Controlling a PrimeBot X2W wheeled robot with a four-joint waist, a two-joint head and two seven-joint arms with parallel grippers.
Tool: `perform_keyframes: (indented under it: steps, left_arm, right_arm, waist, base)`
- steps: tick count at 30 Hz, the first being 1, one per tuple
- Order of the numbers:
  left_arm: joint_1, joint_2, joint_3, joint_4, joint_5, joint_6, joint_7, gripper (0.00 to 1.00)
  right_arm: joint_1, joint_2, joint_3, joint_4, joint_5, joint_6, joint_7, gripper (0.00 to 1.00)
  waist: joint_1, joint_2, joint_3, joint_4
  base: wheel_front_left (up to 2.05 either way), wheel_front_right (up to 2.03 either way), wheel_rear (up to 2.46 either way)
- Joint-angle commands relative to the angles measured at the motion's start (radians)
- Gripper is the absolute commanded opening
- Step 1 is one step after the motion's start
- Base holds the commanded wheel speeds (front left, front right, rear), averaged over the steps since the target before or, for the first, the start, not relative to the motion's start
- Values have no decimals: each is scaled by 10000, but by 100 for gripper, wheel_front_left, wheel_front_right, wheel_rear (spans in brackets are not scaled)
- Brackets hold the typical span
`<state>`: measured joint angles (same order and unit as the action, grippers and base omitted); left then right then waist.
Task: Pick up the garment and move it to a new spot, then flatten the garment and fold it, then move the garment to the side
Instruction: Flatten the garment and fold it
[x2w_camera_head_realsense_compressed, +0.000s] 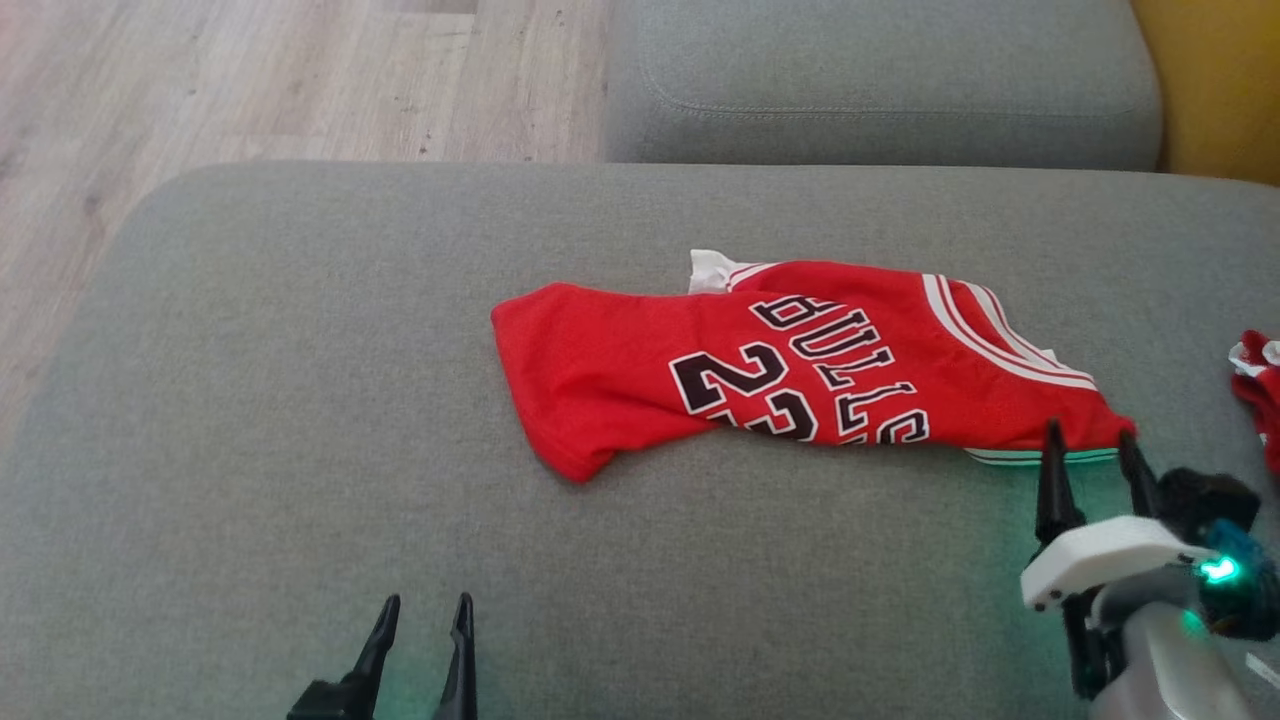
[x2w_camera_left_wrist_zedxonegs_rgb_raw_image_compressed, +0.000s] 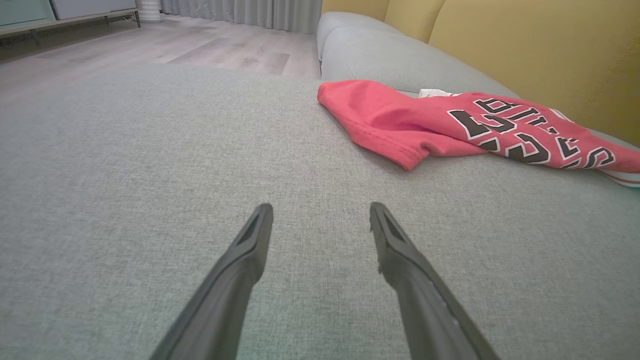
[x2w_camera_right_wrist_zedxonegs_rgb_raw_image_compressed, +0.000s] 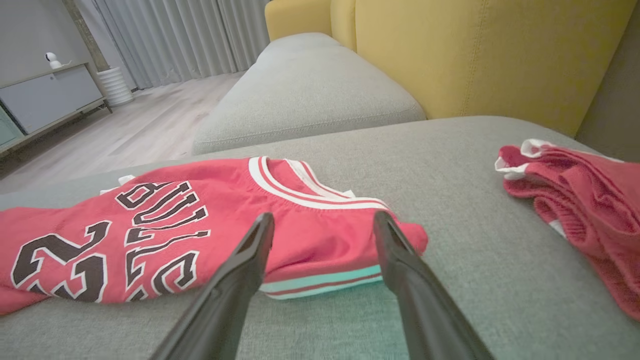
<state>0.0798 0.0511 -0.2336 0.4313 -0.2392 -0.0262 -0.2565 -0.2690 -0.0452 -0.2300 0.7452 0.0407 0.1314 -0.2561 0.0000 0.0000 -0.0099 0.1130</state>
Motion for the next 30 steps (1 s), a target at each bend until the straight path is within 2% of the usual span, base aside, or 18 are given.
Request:
perform_keyframes:
  steps: [1, 6, 16, 20, 30]
  left_arm:
    - [-373, -9, 185, -226, -37, 45, -53, 100]
    - [-281, -9, 141, -149, -12, 12, -53, 100]
    - [-244, -9, 133, -109, 82, -31, -53, 100]
    - [-406, -9, 146, -142, 119, -72, -53, 100]
    - [-946, -9, -78, -242, 124, -94, -53, 100]
  right_arm:
    - [-282, -53, 441, -286, 131, -7, -57, 100]
    - [-238, -52, 145, 318, 20, -7, -57, 100]
    - [-297, -52, -1711, 1194, -1175, -7, -57, 100]
    - [-732, -51, -2088, 1433, -1395, -7, -57, 100]
    - [-1616, -51, -1831, 1596, -258, -7, -57, 100]
  waist:
    - [0, 0, 9, 23]
    - [0, 0, 15, 176]
    - [0, 0, 366, 442]
    - [0, 0, 654, 483]
    - [0, 0, 1402, 741]
  base:
    - [0, 0, 0]
    - [0, 0, 0]
    - [0, 0, 0]
    - [0, 0, 0]
    - [0, 0, 0]
